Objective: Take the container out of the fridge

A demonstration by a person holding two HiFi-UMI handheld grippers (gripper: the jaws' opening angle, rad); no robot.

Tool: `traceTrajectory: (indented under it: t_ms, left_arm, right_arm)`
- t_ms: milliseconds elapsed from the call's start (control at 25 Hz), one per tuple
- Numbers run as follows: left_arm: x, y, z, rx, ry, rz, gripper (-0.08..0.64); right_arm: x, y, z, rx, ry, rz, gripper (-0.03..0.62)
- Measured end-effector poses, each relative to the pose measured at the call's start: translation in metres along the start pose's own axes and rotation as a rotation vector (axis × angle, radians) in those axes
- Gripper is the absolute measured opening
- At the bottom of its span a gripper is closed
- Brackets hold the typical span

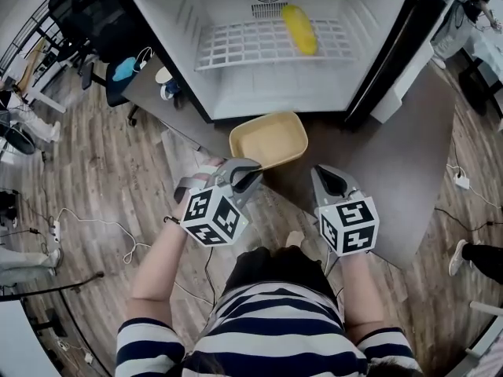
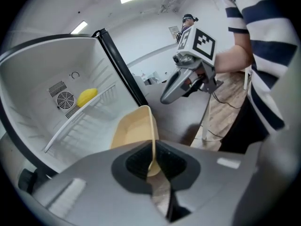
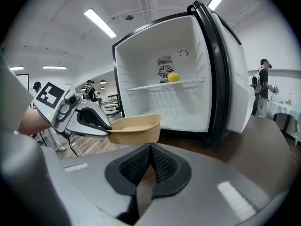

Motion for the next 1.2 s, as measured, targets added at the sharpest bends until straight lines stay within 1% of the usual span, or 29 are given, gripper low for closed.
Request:
traceTrajectory:
  t_ms: [240,440,600,920,1200]
  left_arm:
    - [-0.029,0.003,0.020,0.023,0.002,0.013,0.000]
    - [-0.055,0.005,0.029,0.034,0.029,0.046,0.000]
    - [-0.069,0.006,0.036,0.035,0.034,0.070,0.000]
    - [-0.084,0.008,0.044,0.039,0.030,0.115,0.000]
    - [-0.086,0.006,0.048,0.042,0.023,0.104,0.000]
  right_arm:
    - [0.003,0.003,0.017,0.015,0.027,-0.003,-0.008]
    - [0.006,0.007,0.032,0.016,0.039,-0.010,-0.008]
    - [0.010,0.010,0.042,0.018,0.047,-0.004,-0.008]
    - [0.015,0.015,0.050,0.016,0.056,-0.014,-0.008]
    - [0.020,0.014,0.053,0.015,0.049,-0.021,-0.008]
Point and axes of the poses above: the fingertips, and each gripper's own axes: z backward along the fingers, x to its left, y out of its underside, the point moved 7 cm from there along z, backward along the fingers, and after that the axes turned 11 degrees about -x, right-handed, at the moved point
